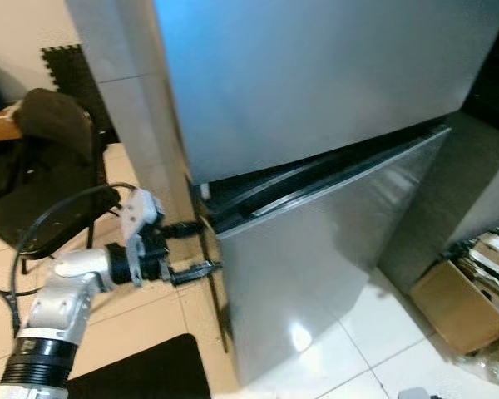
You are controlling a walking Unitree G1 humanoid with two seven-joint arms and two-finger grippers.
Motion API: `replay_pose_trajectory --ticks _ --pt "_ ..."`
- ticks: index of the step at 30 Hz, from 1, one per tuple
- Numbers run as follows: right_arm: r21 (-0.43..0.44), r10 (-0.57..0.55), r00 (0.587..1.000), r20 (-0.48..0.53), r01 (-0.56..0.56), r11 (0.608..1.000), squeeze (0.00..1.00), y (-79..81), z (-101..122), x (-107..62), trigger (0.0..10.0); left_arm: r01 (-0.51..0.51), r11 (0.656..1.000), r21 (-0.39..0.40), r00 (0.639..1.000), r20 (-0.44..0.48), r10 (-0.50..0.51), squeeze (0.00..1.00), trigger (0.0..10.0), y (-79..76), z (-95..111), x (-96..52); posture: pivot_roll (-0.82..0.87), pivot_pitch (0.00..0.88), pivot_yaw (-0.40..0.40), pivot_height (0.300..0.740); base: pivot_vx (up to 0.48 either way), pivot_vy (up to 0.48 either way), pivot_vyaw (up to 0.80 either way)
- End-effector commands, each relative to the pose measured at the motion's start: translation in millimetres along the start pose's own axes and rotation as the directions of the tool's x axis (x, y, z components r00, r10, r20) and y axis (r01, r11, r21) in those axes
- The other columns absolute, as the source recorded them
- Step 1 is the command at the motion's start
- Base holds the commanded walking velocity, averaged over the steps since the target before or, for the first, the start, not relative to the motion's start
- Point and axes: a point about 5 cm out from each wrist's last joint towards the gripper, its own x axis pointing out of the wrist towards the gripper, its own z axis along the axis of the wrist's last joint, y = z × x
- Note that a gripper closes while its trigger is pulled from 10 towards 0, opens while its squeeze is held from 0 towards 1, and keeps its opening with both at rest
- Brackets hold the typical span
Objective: Restocking fridge
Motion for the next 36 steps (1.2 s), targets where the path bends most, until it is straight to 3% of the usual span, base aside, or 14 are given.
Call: replay_pose_trajectory --ticks 1,6,8,11,12,16,17,18,20,28,31,32,35,36 --pt "0.017 -0.002 1.0 -0.022 0.003 1.0 0.0 0.0 -8 -0.8 10.0 0.084 0.996 -0.021 0.996 0.025 -0.084 0.0 10.0 -9.5 -1 18.2 -0.08 0.0 -0.024 0.74 0.0 0.0 0.0" --pt "0.016 -0.001 1.0 -0.025 0.001 1.0 0.0 0.9 -9 -0.7 10.0 0.211 0.974 -0.085 0.976 0.068 -0.206 0.0 10.0 -30.8 -3 31.1 -0.08 0.0 -0.022 0.74 0.0 0.0 0.0" --pt "0.015 0.0 1.0 -0.026 0.0 1.0 0.0 1.6 -9 -0.5 10.0 0.234 0.965 -0.121 0.972 0.039 -0.231 0.0 10.0 -37.0 -12 31.2 -0.07 0.0 -0.019 0.74 0.0 0.0 0.0" --pt "0.012 0.004 1.0 -0.03 -0.004 1.0 0.0 3.7 -11 0.0 10.0 0.188 0.956 -0.226 0.969 -0.115 -0.218 0.0 10.0 -45.0 -51 22.7 -0.07 0.0 -0.018 0.74 0.0 0.0 0.0" --pt "0.012 0.004 1.0 -0.03 -0.004 1.0 0.0 3.7 -11 0.0 10.0 0.188 0.956 -0.226 0.969 -0.115 -0.218 0.0 10.0 -45.0 -51 22.7 -0.07 0.0 -0.018 0.74 0.0 0.0 0.0" --pt "0.006 0.01 0.999 -0.038 -0.01 1.0 0.0 5.1 -12 0.2 10.0 0.087 0.941 -0.328 0.948 -0.263 -0.18 0.0 10.0 -53.2 -92 10.5 -0.06 0.0 -0.018 0.74 0.0 0.0 0.0" --pt "0.006 0.01 0.999 -0.038 -0.01 1.0 0.0 5.1 -12 0.2 10.0 0.087 0.941 -0.328 0.948 -0.263 -0.18 0.0 10.0 -53.2 -92 10.5 -0.06 0.0 -0.018 0.74 0.0 0.0 0.0" --pt "0.004 0.011 0.999 -0.04 -0.011 1.0 0.0 5.7 -12 0.3 10.0 0.027 0.922 -0.387 0.924 -0.343 -0.171 0.0 10.0 -60.8 -114 4.1 -0.06 0.0 -0.019 0.74 0.0 0.0 0.0" --pt "0.002 0.01 0.999 -0.042 -0.01 1.0 0.0 6.0 -12 0.4 10.0 -0.017 0.906 -0.422 0.904 -0.394 -0.167 0.0 10.0 -67.9 -131 0.2 -0.06 0.0 -0.019 0.74 0.0 0.0 0.0" --pt "-0.008 0.001 0.999 -0.051 -0.002 1.0 0.0 6.2 -13 0.5 10.0 -0.17 0.878 -0.448 0.856 -0.509 -0.094 0.0 10.0 -80.2 -169 -5.8 -0.06 0.0 -0.018 0.74 0.0 0.0 0.0" --pt "-0.019 -0.011 0.998 -0.06 0.01 1.0 0.0 5.7 -14 0.4 10.0 -0.339 0.836 -0.431 0.814 -0.581 0.031 0.0 10.0 -85.6 -193 -6.8 -0.06 0.0 -0.017 0.74 0.0 0.0 0.0" --pt "-0.026 -0.025 0.997 -0.067 0.023 0.999 0.0 4.8 -15 0.3 10.0 -0.431 0.793 -0.43 0.784 -0.614 0.093 0.0 10.0 -90.2 -204 -8.0 -0.06 0.0 -0.017 0.74 0.0 0.0 0.0" --pt "-0.03 -0.034 0.997 -0.071 0.032 0.999 0.0 4.3 -16 0.2 10.0 -0.484 0.763 -0.43 0.763 -0.633 0.127 0.0 10.0 -93.3 -210 -8.7 -0.06 0.0 -0.017 0.74 0.0 0.0 0.0" --pt "-0.033 -0.039 0.996 -0.075 0.036 0.999 0.0 4.0 -17 0.1 10.0 -0.55 0.716 -0.431 0.735 -0.656 0.169 0.0 10.0 -99.1 -217 -10.4 -0.06 0.0 -0.018 0.74 0.0 0.0 0.0"
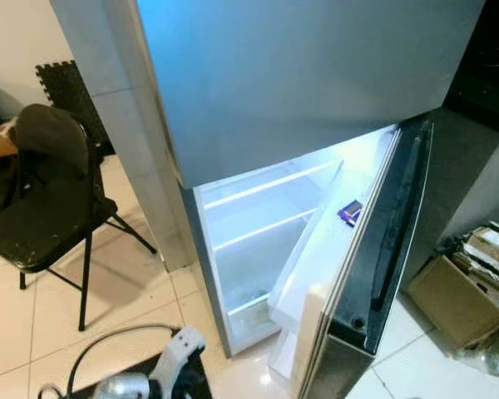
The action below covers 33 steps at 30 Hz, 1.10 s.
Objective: Restocking fridge
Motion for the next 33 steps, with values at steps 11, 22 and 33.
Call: replay_pose_trajectory --ticks 11,22,33 --pt "-0.024 -0.027 0.999 -0.031 0.026 0.999 0.0 -1.7 -4 -0.3 10.0 -0.395 0.848 -0.354 0.919 -0.143 0.368 0.0 10.0 -12.3 -77 3.6 -0.07 0.0 -0.022 0.74 0.0 0.0 0.0" --pt "-0.035 -0.036 0.999 -0.037 0.034 0.999 0.0 -2.7 -4 -0.4 10.0 -0.433 0.812 -0.391 0.901 -0.217 0.376 0.0 10.0 -27.5 -99 6.4 -0.06 0.0 -0.028 0.74 -0.196 0.0 0.0" --pt "-0.038 -0.039 0.998 -0.045 0.037 0.999 0.0 -3.5 -5 -0.7 10.0 -0.441 0.805 -0.398 0.898 -0.204 0.391 0.0 10.0 -28.4 -95 10.1 -0.07 0.0 -0.027 0.74 -0.323 0.0 0.0"
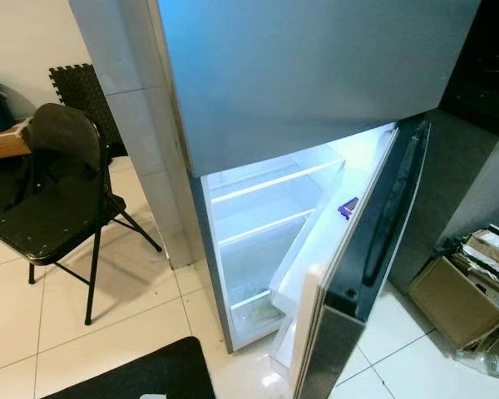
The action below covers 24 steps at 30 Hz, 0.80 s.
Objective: Restocking fridge
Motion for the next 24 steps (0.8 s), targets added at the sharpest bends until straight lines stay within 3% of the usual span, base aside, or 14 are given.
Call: replay_pose_trajectory --ticks 1,20,24 --pt "-0.017 -0.007 1.0 -0.013 0.007 1.0 0.0 -1.6 -1.8 -0.3 10.0 0.013 1.0 -0.001 1.0 0.004 -0.013 0.0 10.0 -7.0 0.4 2.9 -0.07 0.0 -0.027 0.74 -0.322 0.0 0.0" --pt "-0.011 -0.006 1.0 -0.017 0.006 1.0 0.0 -3.3 -2.5 -0.8 10.0 0.032 0.999 -0.012 0.999 0.024 -0.031 0.0 10.0 -12.2 5.6 5.5 -0.07 0.0 -0.028 0.74 -0.302 0.0 0.0" --pt "-0.009 -0.006 1.0 -0.02 0.006 1.0 0.0 -3.3 -3.3 -0.8 10.0 -0.003 1.0 -0.019 0.999 0.04 0.003 0.0 10.0 -8.9 8.0 5.0 -0.07 0.0 -0.029 0.74 0.0 0.0 0.0"
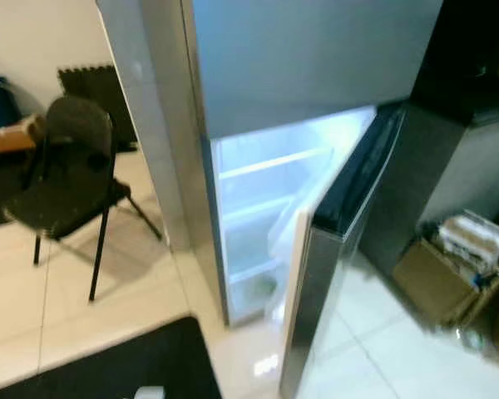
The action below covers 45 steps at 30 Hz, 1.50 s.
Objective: Restocking fridge
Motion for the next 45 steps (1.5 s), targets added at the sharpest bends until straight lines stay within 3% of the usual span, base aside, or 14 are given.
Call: replay_pose_trajectory --ticks 1,16,22,25,30,33,34,35,39,40,42,43,44,45 --pt "-0.016 -0.014 1.0 0.023 0.014 1.0 0.0 -4.9 8 -0.8 10.0 0.009 1.0 -0.011 1.0 0.003 -0.009 0.0 10.0 -5.5 -1 1.9 -0.07 0.0 -0.029 0.74 0.0 0.0 0.0" --pt "-0.009 -0.011 1.0 0.022 0.011 1.0 0.0 -5.3 6 -1.0 10.0 -0.082 0.995 -0.053 0.99 0.113 0.087 0.0 10.0 9.8 25 0.0 -0.07 0.0 -0.03 0.74 0.0 -0.273 0.0" --pt "-0.012 -0.008 1.0 0.018 0.008 1.0 0.0 -4.7 5 -0.9 10.0 -0.068 0.99 -0.122 0.967 0.237 0.096 0.0 10.0 13.0 50 -0.9 -0.07 0.0 -0.031 0.74 0.0 0.0 0.0" --pt "-0.012 -0.01 1.0 0.019 0.01 1.0 0.0 -5.1 5 -1.0 10.0 -0.025 0.987 -0.162 0.891 0.444 0.096 0.0 10.0 22.7 99 -9.6 -0.07 0.0 -0.031 0.74 0.0 0.0 0.0" --pt "-0.006 -0.011 1.0 0.022 0.011 1.0 0.0 -5.4 6 -1.1 10.0 -0.021 0.983 -0.184 0.833 0.54 0.119 0.0 10.0 31.2 125 -18.3 -0.07 0.0 -0.031 0.74 0.0 0.0 0.0" --pt "-0.006 -0.011 1.0 0.021 0.011 1.0 0.0 -5.2 5 -1.0 10.0 0.031 0.98 -0.196 0.721 0.683 0.114 0.0 10.0 41.4 166 -35.8 -0.08 0.0 -0.029 0.74 0.0 0.0 0.0" --pt "-0.006 -0.011 1.0 0.021 0.011 1.0 0.0 -5.2 5 -1.0 10.0 0.031 0.98 -0.196 0.721 0.683 0.114 0.0 10.0 41.4 166 -35.8 -0.08 0.0 -0.029 0.74 0.0 0.0 0.0" --pt "-0.006 -0.01 1.0 0.02 0.01 1.0 0.0 -5.0 5 -1.0 10.0 0.079 0.983 -0.163 0.659 0.749 0.071 0.0 10.0 40.3 186 -44.2 -0.08 0.0 -0.029 0.74 0.0 0.0 0.0" --pt "-0.007 -0.008 1.0 0.019 0.008 1.0 0.0 -4.5 4 -0.9 10.0 0.262 0.965 -0.008 0.523 0.841 -0.135 0.0 10.0 19.9 218 -55.1 -0.07 0.0 -0.028 0.74 0.0 0.0 0.0" --pt "-0.007 -0.008 1.0 0.019 0.008 1.0 0.0 -4.5 4 -0.9 10.0 0.262 0.965 -0.008 0.523 0.841 -0.135 0.0 10.0 19.9 218 -55.1 -0.07 0.0 -0.028 0.74 0.0 0.0 0.0" --pt "-0.006 -0.009 1.0 0.019 0.009 1.0 0.0 -4.5 4 -0.9 10.0 0.348 0.927 0.136 0.43 0.856 -0.287 0.0 10.0 2.9 237 -63.2 -0.08 0.0 -0.03 0.74 0.0 0.0 0.0" --pt "-0.006 -0.009 1.0 0.019 0.009 1.0 0.0 -4.5 4 -0.9 10.0 0.348 0.927 0.136 0.43 0.856 -0.287 0.0 10.0 2.9 237 -63.2 -0.08 0.0 -0.03 0.74 0.0 0.0 0.0" --pt "-0.006 -0.009 1.0 0.019 0.009 1.0 0.0 -4.5 4 -0.9 10.0 0.377 0.903 0.207 0.39 0.848 -0.358 0.0 5.6 -5.6 244 -66.9 -0.08 0.0 -0.03 0.74 0.0 0.0 0.0" --pt "-0.006 -0.009 1.0 0.019 0.009 1.0 0.0 -4.5 4 -0.9 10.0 0.377 0.903 0.207 0.39 0.848 -0.358 0.0 5.6 -5.6 244 -66.9 -0.08 0.0 -0.03 0.74 0.0 0.0 0.0"
